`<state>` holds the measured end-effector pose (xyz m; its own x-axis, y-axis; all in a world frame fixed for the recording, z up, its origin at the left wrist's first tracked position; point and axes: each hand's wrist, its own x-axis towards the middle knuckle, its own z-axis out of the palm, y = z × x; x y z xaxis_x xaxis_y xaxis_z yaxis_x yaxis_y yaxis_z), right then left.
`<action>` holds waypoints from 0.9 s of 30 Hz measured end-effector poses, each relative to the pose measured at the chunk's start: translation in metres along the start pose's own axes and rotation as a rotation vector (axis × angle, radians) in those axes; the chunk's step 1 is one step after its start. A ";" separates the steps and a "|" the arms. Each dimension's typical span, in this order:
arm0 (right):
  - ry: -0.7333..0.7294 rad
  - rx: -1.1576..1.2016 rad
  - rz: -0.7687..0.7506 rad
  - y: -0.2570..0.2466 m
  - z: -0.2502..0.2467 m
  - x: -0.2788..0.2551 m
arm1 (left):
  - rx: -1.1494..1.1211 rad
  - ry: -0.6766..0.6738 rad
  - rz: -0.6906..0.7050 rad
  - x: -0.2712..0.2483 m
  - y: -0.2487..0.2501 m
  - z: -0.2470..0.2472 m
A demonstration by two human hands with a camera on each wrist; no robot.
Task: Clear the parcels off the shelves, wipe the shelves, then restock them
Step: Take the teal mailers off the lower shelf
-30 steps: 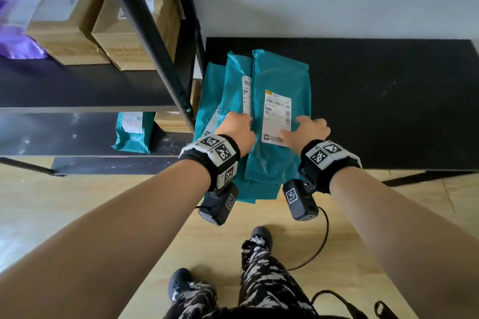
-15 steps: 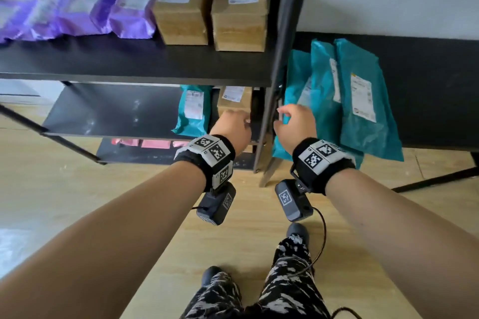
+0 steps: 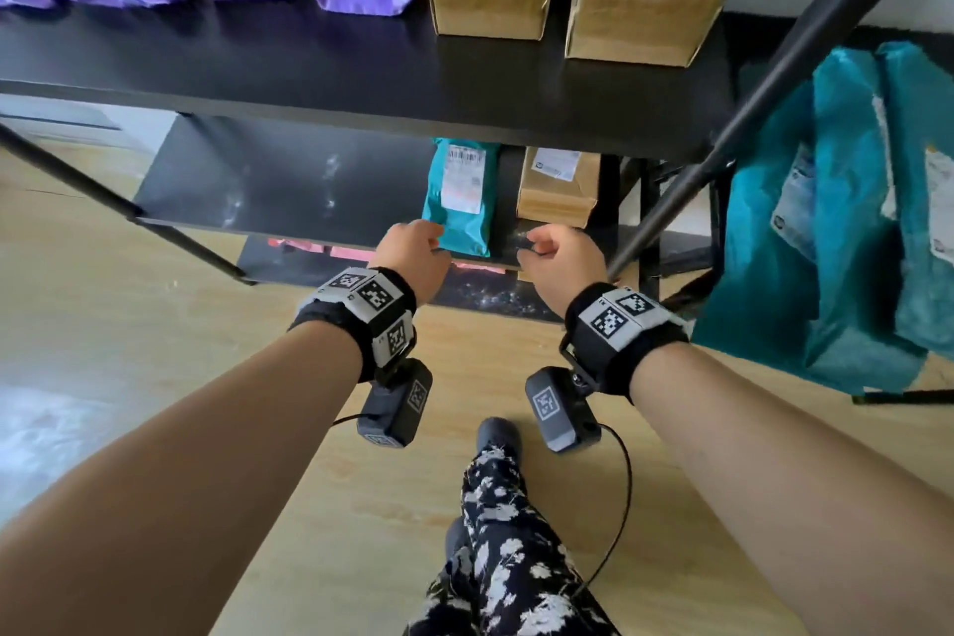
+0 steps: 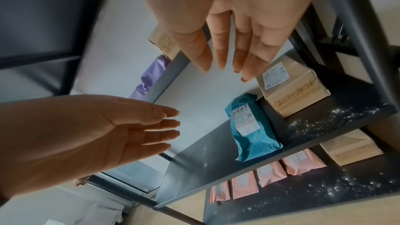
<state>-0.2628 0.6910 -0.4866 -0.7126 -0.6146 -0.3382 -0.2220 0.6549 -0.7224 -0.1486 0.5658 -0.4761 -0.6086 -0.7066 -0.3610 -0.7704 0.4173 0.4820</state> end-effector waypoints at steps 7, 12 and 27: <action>-0.067 0.063 0.049 0.029 0.065 0.107 | -0.054 -0.020 -0.083 0.113 -0.043 0.040; -0.111 0.040 0.044 0.062 0.120 0.183 | -0.006 -0.011 -0.046 0.196 -0.084 0.083; -0.067 0.186 -0.030 0.076 0.184 0.278 | -0.158 -0.021 0.055 0.303 -0.113 0.130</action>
<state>-0.3552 0.4885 -0.7468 -0.6604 -0.6647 -0.3493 -0.1119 0.5471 -0.8296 -0.2704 0.3793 -0.7441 -0.6542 -0.6724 -0.3461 -0.6971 0.3587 0.6208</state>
